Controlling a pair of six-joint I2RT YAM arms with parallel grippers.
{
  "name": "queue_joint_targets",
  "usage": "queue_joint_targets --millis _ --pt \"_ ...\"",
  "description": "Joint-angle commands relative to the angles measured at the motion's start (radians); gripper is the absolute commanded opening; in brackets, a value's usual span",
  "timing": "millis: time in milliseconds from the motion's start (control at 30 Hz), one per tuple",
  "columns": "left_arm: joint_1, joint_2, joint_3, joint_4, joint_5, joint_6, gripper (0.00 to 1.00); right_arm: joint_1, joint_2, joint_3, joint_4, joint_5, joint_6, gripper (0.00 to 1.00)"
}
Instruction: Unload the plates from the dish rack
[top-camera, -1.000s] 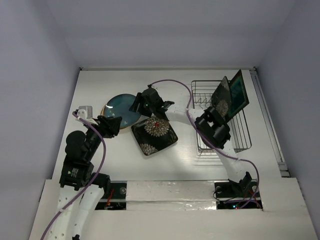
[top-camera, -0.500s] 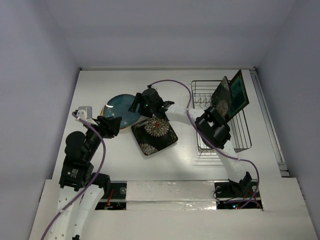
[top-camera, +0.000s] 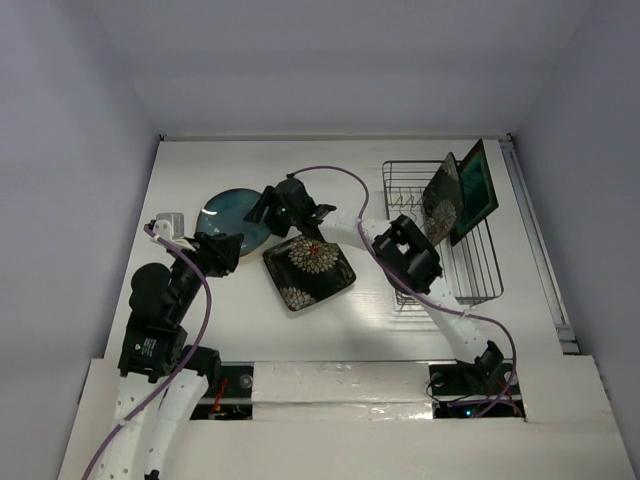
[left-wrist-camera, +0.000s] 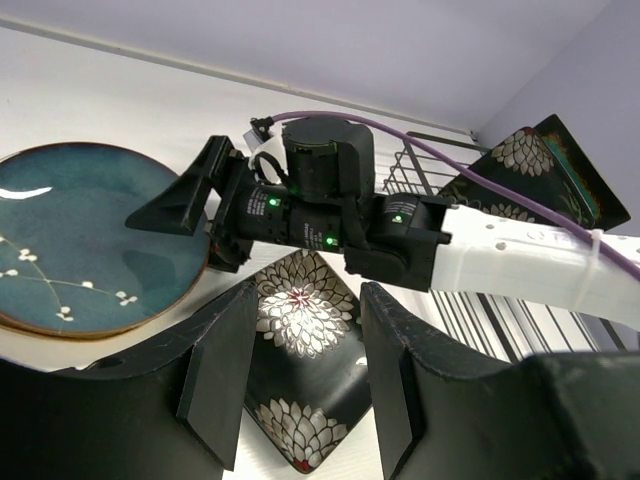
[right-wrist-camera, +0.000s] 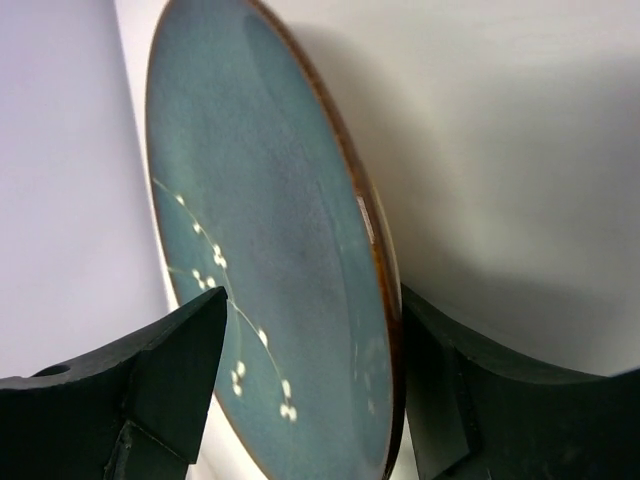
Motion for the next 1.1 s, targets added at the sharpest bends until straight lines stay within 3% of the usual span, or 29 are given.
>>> queue_joint_targets --millis 0,233,300,367,400,500,1067 --pt "-0.007 -0.001 0.018 0.044 0.010 -0.004 0.42 0.018 0.037 0.094 0.115 -0.033 0.105 0.71" --pt "-0.007 0.005 0.018 0.042 0.007 -0.004 0.42 0.018 0.056 0.039 0.274 -0.071 0.266 0.77" --pt "-0.007 0.008 0.018 0.041 0.005 -0.002 0.42 0.018 0.065 0.015 0.459 -0.140 0.348 0.80" --pt "-0.007 0.008 0.018 0.041 0.005 -0.002 0.42 0.018 0.089 0.057 0.460 -0.173 0.369 0.84" --pt "-0.007 0.009 0.018 0.041 0.002 -0.004 0.42 0.018 0.100 0.112 0.418 -0.174 0.351 0.92" --pt "-0.007 0.008 0.020 0.039 -0.003 -0.004 0.42 0.018 0.083 0.110 0.374 -0.174 0.269 0.94" --pt "-0.007 0.000 0.014 0.049 0.005 -0.005 0.42 -0.009 -0.311 -0.347 0.299 0.053 -0.042 1.00"
